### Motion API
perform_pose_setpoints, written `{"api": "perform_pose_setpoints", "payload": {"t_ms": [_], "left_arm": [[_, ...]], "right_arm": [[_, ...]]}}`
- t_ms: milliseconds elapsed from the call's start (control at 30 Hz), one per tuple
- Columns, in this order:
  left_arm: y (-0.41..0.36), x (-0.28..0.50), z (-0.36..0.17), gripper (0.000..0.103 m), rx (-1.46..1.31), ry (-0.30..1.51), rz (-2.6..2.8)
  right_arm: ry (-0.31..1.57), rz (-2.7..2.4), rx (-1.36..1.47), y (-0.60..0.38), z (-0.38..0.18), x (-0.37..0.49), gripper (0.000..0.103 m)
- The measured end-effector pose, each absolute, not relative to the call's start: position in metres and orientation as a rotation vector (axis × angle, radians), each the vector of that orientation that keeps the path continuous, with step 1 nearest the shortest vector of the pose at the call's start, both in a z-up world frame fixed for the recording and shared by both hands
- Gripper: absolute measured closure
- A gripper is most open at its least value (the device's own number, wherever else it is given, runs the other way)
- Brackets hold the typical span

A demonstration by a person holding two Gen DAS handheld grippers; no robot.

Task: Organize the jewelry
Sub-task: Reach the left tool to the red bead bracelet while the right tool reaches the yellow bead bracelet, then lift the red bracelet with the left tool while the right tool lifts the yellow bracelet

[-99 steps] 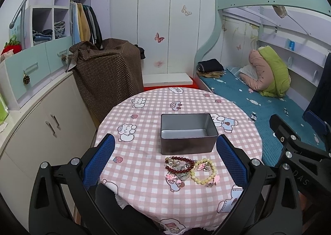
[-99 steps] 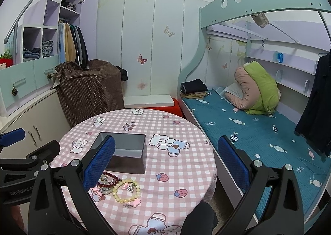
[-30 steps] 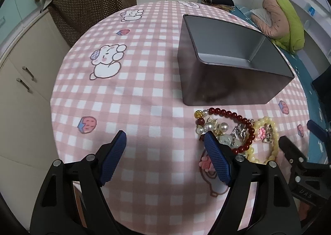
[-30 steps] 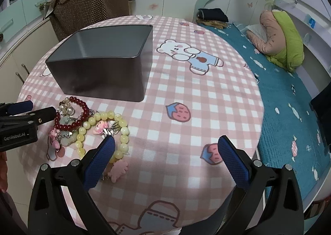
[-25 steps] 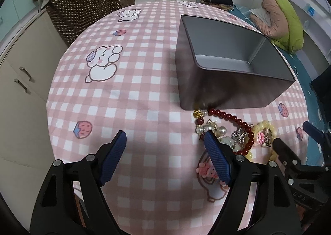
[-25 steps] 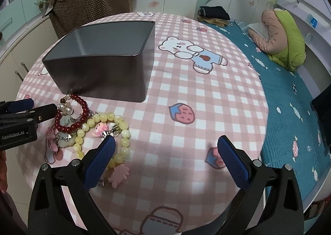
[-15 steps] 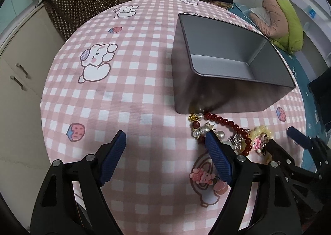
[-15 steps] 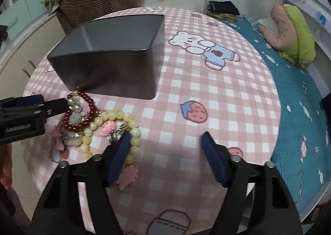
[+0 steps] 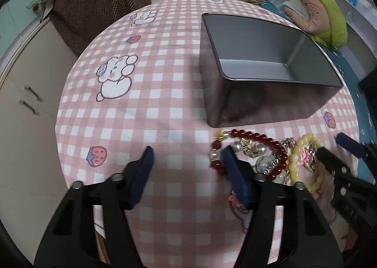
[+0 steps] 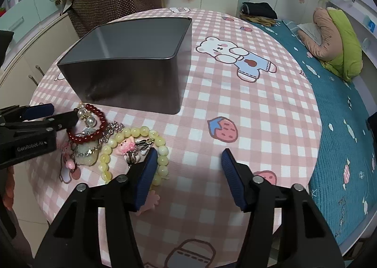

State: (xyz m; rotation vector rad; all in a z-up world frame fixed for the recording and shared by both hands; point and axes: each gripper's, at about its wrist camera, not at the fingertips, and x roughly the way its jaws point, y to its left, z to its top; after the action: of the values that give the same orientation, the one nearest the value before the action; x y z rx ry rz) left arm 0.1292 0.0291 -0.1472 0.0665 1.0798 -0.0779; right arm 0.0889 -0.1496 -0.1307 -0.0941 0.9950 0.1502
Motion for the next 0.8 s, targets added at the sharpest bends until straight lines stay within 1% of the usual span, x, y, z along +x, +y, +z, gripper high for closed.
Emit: {"api": "perform_pose_setpoints", "payload": {"t_ms": [33, 67, 100, 133, 167, 200, 233, 500, 800], "left_arm": [[0.029, 0.128, -0.147, 0.051, 0.072, 1.074, -0.09], [0.029, 0.127, -0.147, 0.055, 0.078, 1.067, -0.101], [0.029, 0.127, -0.147, 0.063, 0.08, 1.063, -0.11], [0.029, 0.126, -0.146, 0.069, 0.086, 1.055, -0.12], [0.028, 0.125, -0.145, 0.085, 0.087, 1.048, -0.126], [0.029, 0.125, -0.145, 0.092, 0.086, 1.042, -0.126], [0.031, 0.125, -0.145, 0.094, 0.079, 1.035, -0.124], [0.043, 0.123, -0.137, 0.095, -0.048, 1.013, -0.196], [0.036, 0.111, -0.102, 0.095, -0.099, 0.921, -0.285]], "right_arm": [[0.989, 0.148, -0.092, -0.15, -0.131, 0.089, 0.06], [0.979, 0.144, -0.092, -0.151, -0.13, 0.089, 0.066], [0.971, 0.147, -0.094, -0.151, -0.13, 0.089, 0.074], [0.968, 0.144, -0.094, -0.152, -0.13, 0.089, 0.079], [0.963, 0.131, -0.099, -0.153, -0.13, 0.09, 0.088], [0.959, 0.122, -0.101, -0.155, -0.13, 0.091, 0.094], [0.959, 0.126, -0.095, -0.155, -0.13, 0.091, 0.094], [0.953, 0.164, -0.018, -0.161, -0.126, 0.095, 0.094], [0.875, 0.211, -0.001, -0.156, -0.095, 0.088, 0.094]]}}
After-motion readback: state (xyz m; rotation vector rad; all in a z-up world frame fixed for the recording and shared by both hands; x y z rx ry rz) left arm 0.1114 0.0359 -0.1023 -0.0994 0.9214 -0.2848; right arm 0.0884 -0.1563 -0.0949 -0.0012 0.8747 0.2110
